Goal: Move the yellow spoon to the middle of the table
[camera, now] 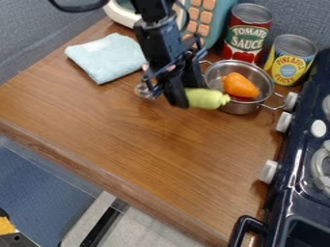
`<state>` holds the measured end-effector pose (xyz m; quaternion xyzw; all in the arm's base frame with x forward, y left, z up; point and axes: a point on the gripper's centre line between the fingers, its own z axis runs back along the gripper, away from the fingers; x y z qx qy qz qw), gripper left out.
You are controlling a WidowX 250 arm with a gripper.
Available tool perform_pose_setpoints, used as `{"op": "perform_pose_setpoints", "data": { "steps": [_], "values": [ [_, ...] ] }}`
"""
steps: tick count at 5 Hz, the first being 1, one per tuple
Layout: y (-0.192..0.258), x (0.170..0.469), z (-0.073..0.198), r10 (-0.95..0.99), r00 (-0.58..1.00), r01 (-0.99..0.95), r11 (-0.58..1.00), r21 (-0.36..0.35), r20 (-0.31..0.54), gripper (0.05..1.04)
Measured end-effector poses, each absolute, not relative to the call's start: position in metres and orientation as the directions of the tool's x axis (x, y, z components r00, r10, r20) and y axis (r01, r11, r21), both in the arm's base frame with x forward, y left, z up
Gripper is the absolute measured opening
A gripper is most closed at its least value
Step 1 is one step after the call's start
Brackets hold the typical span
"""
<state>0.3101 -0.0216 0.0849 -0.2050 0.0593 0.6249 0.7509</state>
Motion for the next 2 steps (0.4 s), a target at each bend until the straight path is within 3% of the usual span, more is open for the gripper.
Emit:
{"op": "perform_pose_setpoints", "data": {
  "steps": [2],
  "values": [
    [-0.0140, 0.3149, 0.0555, 0.962, 0.265, -0.937, 0.242, -0.253, -0.063, 0.405]
  ]
}}
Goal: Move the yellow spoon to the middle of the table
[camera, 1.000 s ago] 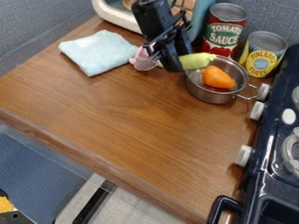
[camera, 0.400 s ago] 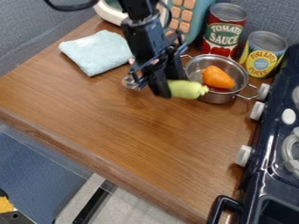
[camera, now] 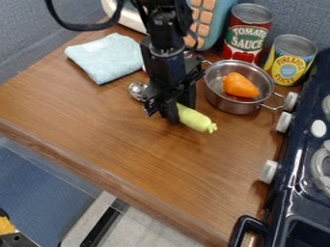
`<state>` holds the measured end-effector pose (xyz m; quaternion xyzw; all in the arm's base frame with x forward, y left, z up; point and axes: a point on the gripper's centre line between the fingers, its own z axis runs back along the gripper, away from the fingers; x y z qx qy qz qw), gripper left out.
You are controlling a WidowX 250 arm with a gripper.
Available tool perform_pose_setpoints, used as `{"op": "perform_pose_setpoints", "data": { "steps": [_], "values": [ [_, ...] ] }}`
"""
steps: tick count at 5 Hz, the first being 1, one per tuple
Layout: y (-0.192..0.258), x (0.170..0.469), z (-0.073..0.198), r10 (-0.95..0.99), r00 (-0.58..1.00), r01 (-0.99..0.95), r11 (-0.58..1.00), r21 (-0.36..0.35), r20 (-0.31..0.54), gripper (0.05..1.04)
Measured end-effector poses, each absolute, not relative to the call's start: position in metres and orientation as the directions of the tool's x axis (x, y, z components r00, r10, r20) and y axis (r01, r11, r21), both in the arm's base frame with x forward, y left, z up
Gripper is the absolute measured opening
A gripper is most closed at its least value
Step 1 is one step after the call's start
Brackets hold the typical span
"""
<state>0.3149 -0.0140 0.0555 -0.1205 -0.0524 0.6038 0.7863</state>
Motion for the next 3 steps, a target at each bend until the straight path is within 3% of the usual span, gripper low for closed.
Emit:
{"op": "perform_pose_setpoints", "data": {
  "steps": [1, 2, 3],
  "values": [
    [-0.0099, 0.3205, 0.0522, 0.962, 0.272, -0.934, 0.256, -0.248, -0.033, 0.451],
    [-0.0099, 0.3197, 0.0530, 0.964, 0.262, -0.941, 0.244, -0.233, -0.046, 0.753],
    [-0.0108, 0.3168, 0.0584, 0.966, 0.253, -0.946, 0.235, -0.222, -0.056, 0.993]
  ]
}}
